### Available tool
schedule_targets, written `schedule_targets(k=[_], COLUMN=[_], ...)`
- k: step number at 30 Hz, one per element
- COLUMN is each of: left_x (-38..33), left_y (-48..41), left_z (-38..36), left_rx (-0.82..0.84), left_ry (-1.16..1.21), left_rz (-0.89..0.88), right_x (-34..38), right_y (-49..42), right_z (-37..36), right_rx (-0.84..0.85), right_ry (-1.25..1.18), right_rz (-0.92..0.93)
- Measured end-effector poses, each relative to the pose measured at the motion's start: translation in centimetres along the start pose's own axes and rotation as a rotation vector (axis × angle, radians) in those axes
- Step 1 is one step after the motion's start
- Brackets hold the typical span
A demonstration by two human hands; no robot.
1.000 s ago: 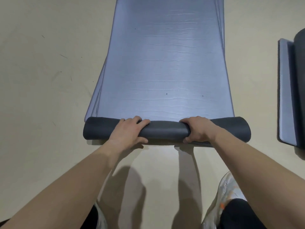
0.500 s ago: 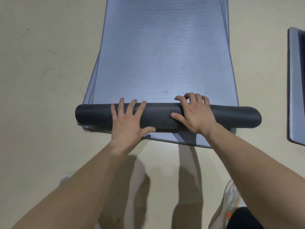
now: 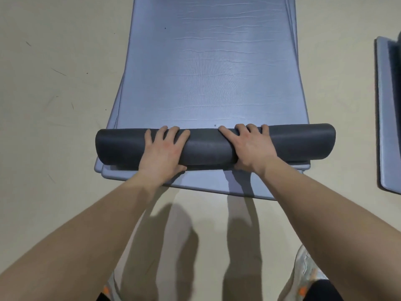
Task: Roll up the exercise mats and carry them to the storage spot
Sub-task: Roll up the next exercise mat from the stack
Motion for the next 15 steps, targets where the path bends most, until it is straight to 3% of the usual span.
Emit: schedule_targets(k=[5,11,13,15], left_x=[-0.5,0.2,0.4,-0.3], left_y=[2.5,3.7,3.2,3.9], left_z=[-0.4,-0.5,-0.1,0.5], left_rx=[0.17,0.365,0.352,0.206], left_ry=[0.171,0.374,0.353,0.284], left_rz=[-0.029,0.009,0.034,0.079], right_x=[1.2,2.1,1.8,1.3], right_y=[2.6,9.4,8.7,6.9], right_z=[0.1,-1.3,-2.1,-2.4], right_rx=[0.186,-0.076,-0.03,0.019], right_ry=[-0.091,-0.028,-0.069,-0.149], right_rz=[0.118,-0.029,-0.038,-0.038])
Point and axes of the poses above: each hand's wrist, its own y-axis away from the middle knuckle, its own z-axis out of the back of the hand, x = y × z, the point moved 9 cm from there along -y, towards the middle knuckle, and after that the axes turned 11 degrees about y, right-handed, at the moved point
